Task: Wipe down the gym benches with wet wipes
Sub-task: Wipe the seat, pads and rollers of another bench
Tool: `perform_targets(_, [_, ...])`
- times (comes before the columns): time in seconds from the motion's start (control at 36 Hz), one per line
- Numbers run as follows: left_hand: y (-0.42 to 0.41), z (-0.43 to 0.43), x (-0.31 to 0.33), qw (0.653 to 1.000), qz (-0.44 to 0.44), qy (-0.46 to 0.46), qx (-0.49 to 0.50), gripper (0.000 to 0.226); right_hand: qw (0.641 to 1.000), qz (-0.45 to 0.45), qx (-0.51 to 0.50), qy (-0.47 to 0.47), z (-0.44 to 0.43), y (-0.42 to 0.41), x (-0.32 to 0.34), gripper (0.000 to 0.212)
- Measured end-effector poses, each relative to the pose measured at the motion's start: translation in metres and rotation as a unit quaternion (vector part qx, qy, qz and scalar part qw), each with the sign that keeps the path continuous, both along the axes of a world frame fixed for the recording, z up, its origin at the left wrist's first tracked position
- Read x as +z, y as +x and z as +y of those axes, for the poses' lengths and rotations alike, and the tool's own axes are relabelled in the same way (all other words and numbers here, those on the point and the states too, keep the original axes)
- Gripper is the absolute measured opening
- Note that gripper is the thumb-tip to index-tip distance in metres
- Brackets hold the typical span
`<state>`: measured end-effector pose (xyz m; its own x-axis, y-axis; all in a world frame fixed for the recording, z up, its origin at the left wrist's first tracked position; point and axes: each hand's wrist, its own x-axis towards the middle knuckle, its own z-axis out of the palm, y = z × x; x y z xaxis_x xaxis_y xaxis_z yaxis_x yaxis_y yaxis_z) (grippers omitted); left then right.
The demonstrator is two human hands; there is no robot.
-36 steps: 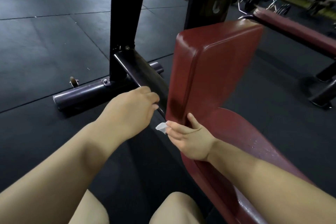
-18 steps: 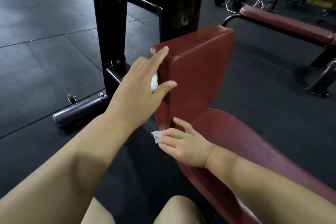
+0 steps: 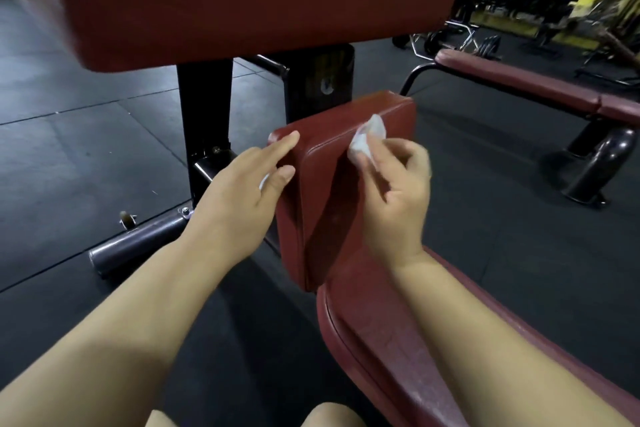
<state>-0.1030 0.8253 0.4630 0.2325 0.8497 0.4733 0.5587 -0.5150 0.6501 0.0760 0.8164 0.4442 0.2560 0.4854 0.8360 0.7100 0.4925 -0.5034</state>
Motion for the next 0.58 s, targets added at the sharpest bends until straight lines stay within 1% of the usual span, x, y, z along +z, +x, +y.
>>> perform_targets(0.06, [0.001, 0.000, 0.002, 1.000, -0.003, -0.005, 0.005, 0.042, 0.997, -0.036, 0.058, -0.025, -0.002, -0.017, -0.011, 0.038])
perform_targets(0.11, [0.003, -0.001, 0.002, 1.000, -0.001, -0.008, 0.008, 0.042, 0.992, -0.070, 0.101, -0.017, -0.005, -0.024, -0.019, 0.043])
perform_targets(0.22, [0.008, -0.004, 0.002, 1.000, 0.004, -0.003, 0.023, 0.043, 0.977, -0.141, 0.148, 0.058, 0.000, -0.019, -0.034, 0.027])
perform_targets(0.25, [0.009, -0.005, 0.002, 1.000, 0.004, 0.000, 0.029, 0.044, 0.977, -0.121, 0.166, 0.050, 0.003, -0.018, -0.035, 0.023])
perform_targets(0.31, [0.011, -0.006, 0.002, 0.999, 0.002, 0.002, 0.040, 0.044, 0.981, -0.105, 0.149, 0.063, 0.014, -0.009, -0.028, 0.022])
perform_targets(0.33, [0.012, -0.007, 0.002, 0.999, -0.002, 0.001, 0.042, 0.045, 0.984, -0.118, 0.117, 0.064, 0.020, 0.000, -0.022, 0.020])
perform_targets(0.36, [0.014, -0.008, 0.002, 0.999, -0.006, -0.002, 0.045, 0.046, 0.988, -0.105, 0.104, 0.050, 0.026, 0.009, -0.017, 0.016])
perform_targets(0.42, [0.018, -0.009, 0.003, 0.998, -0.008, -0.003, 0.055, 0.050, 0.994, -0.068, 0.068, 0.057, 0.048, 0.028, -0.009, 0.010])
perform_targets(0.44, [0.020, -0.009, 0.003, 0.998, -0.005, 0.001, 0.062, 0.051, 0.998, -0.020, 0.043, 0.035, 0.059, 0.036, -0.003, 0.010])
perform_targets(0.5, [0.024, -0.009, 0.004, 0.997, 0.003, 0.009, 0.078, 0.050, 0.995, 0.095, -0.003, -0.011, 0.079, 0.050, 0.007, 0.013])
perform_targets(0.53, [0.025, -0.009, 0.003, 0.996, 0.008, 0.013, 0.084, 0.049, 0.987, 0.155, -0.013, -0.033, 0.087, 0.058, 0.011, 0.015])
perform_targets(0.58, [0.026, -0.010, 0.003, 0.996, 0.018, 0.018, 0.089, 0.050, 0.970, 0.228, -0.040, -0.069, 0.099, 0.070, 0.012, 0.019])
